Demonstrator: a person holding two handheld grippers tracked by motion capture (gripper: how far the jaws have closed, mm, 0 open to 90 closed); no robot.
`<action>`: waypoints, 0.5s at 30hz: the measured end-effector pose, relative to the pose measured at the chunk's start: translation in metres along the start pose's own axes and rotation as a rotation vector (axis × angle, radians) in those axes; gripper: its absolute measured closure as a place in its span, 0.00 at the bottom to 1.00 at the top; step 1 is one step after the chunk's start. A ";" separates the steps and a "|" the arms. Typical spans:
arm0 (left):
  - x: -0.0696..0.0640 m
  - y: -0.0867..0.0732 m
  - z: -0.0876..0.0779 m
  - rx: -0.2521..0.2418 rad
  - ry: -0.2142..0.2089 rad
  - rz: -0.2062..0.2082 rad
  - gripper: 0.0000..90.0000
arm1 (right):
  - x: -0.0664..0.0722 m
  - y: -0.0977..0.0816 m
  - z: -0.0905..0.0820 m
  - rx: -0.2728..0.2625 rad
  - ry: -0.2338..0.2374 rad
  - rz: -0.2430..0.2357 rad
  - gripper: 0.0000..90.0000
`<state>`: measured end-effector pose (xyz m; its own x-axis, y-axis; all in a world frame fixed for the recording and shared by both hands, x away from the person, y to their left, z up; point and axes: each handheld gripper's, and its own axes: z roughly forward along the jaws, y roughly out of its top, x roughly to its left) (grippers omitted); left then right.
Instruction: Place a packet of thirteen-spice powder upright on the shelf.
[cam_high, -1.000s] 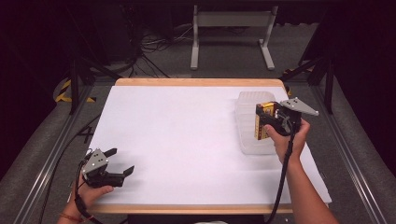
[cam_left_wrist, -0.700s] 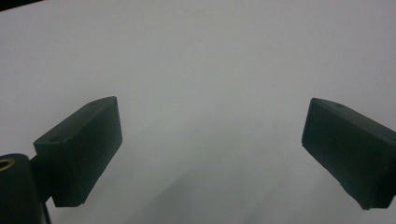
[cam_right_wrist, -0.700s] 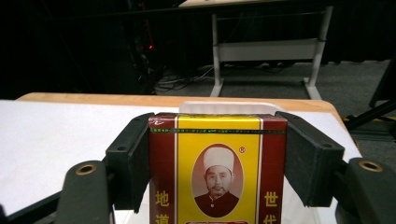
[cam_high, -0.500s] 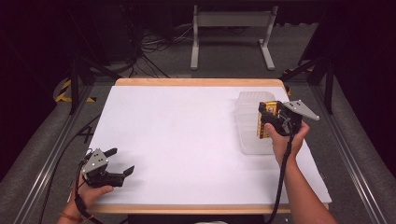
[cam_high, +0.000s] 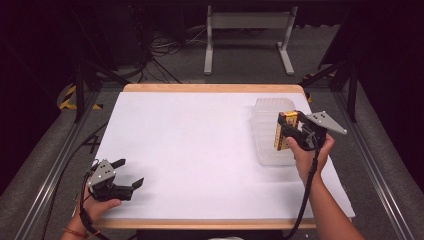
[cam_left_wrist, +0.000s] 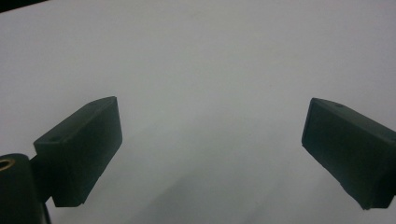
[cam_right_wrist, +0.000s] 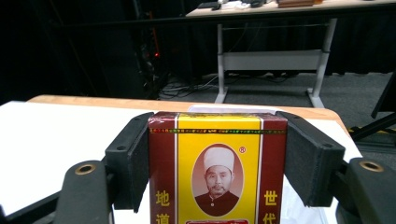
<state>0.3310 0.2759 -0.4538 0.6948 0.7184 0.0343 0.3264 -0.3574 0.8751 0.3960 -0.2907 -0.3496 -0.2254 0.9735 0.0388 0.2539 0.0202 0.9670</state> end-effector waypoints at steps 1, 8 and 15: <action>0.000 0.000 0.000 0.001 0.002 0.001 0.06 | -0.001 0.001 -0.004 0.004 0.004 -0.011 0.35; -0.001 0.000 0.001 0.005 0.002 0.002 0.06 | -0.011 0.001 -0.025 0.038 0.014 -0.030 0.34; -0.001 0.000 0.001 0.006 -0.003 0.005 0.06 | -0.013 0.003 -0.033 0.050 0.019 -0.023 0.36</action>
<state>0.3309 0.2745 -0.4539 0.6986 0.7145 0.0372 0.3264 -0.3646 0.8721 0.3687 -0.3106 -0.3394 -0.2495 0.9681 0.0225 0.2947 0.0538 0.9541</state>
